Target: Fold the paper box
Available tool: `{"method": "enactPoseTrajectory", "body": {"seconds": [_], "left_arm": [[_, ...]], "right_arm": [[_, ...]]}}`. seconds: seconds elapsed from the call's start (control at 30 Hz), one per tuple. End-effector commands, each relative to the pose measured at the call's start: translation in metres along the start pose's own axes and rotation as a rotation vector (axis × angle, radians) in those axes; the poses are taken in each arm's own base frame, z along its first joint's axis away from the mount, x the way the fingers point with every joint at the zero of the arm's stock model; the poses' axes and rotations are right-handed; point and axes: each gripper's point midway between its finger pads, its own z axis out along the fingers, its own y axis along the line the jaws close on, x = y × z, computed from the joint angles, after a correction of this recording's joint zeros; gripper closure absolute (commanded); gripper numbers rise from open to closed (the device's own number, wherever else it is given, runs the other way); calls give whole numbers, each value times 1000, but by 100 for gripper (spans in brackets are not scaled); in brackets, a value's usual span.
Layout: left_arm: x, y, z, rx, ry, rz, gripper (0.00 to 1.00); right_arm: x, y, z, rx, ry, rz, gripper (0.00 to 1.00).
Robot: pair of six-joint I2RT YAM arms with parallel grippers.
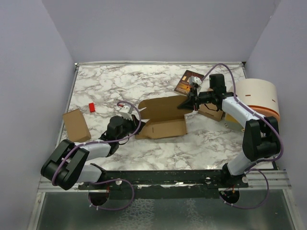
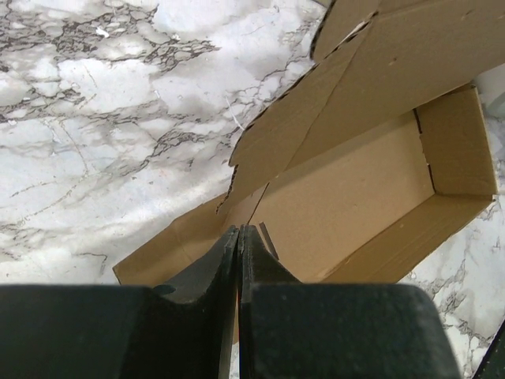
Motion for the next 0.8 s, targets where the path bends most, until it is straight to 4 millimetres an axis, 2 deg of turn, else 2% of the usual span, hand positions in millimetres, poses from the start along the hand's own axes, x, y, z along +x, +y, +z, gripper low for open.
{"method": "enactPoseTrajectory", "body": {"seconds": [0.0,0.77], "left_arm": [[-14,-11,3,53,-55,46,94],[2,-38,22,151,7,85,91]], "right_arm": [[-11,7,-2,-21,-28,-31,99],[-9,7,-2,-22,-29,-26,99]]}}
